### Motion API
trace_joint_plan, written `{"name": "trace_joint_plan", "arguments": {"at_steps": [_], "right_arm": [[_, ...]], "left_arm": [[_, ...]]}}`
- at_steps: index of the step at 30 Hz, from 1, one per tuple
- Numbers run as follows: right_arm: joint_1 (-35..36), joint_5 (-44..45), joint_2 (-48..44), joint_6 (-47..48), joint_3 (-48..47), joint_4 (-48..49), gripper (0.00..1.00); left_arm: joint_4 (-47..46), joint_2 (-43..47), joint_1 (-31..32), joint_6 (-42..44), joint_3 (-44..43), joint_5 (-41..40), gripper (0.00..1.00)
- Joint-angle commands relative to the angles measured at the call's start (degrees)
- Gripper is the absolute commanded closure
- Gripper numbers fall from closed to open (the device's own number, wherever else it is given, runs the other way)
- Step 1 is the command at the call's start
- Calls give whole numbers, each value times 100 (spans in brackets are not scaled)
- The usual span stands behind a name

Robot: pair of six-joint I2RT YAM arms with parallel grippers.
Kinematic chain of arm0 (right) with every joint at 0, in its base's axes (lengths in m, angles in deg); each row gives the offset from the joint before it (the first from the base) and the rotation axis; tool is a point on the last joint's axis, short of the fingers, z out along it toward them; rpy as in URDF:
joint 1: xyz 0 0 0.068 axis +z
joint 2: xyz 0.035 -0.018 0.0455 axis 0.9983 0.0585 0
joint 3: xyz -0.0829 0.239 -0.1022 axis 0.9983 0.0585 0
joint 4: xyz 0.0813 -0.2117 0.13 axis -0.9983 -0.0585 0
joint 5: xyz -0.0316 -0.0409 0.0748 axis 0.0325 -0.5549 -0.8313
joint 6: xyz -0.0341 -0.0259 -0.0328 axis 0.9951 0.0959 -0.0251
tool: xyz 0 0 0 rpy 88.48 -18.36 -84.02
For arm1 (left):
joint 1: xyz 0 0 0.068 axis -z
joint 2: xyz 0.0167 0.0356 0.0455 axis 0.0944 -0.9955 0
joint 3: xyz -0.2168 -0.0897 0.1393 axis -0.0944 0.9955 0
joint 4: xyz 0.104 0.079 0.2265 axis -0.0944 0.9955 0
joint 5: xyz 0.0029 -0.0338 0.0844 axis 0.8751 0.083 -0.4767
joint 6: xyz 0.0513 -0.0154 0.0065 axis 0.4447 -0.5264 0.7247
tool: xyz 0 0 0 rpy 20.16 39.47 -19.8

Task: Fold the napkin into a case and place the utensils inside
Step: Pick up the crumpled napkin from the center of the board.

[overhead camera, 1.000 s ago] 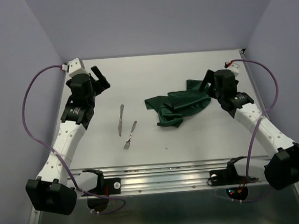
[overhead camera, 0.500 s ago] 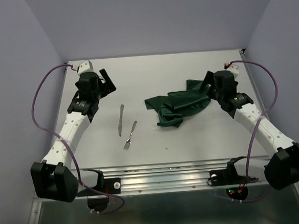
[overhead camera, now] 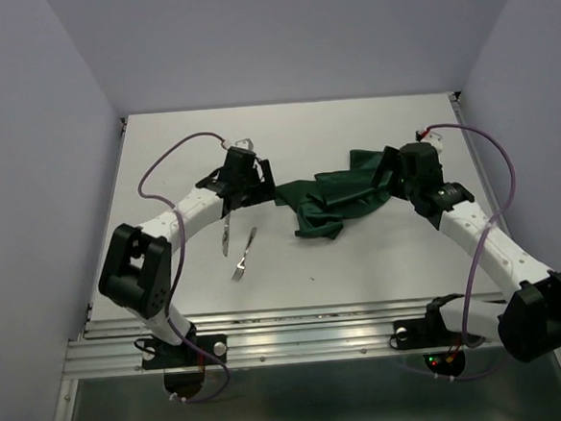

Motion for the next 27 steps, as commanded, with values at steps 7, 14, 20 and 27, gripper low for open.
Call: {"name": "trace_joint_plan", "arguments": {"at_steps": [7, 14, 20, 27], "right_arm": [[23, -165, -392, 103, 39, -80, 0], [23, -253, -444, 217, 30, -230, 0], [23, -517, -488, 253, 39, -274, 0], [23, -885, -532, 288, -13, -274, 0]], "left_arm": [[-71, -1605, 12, -267, -1373, 154, 17], [324, -2414, 30, -276, -2270, 40, 24], [781, -2916, 196, -240, -2798, -241, 30], [799, -3012, 249, -319, -2737, -251, 30]]}}
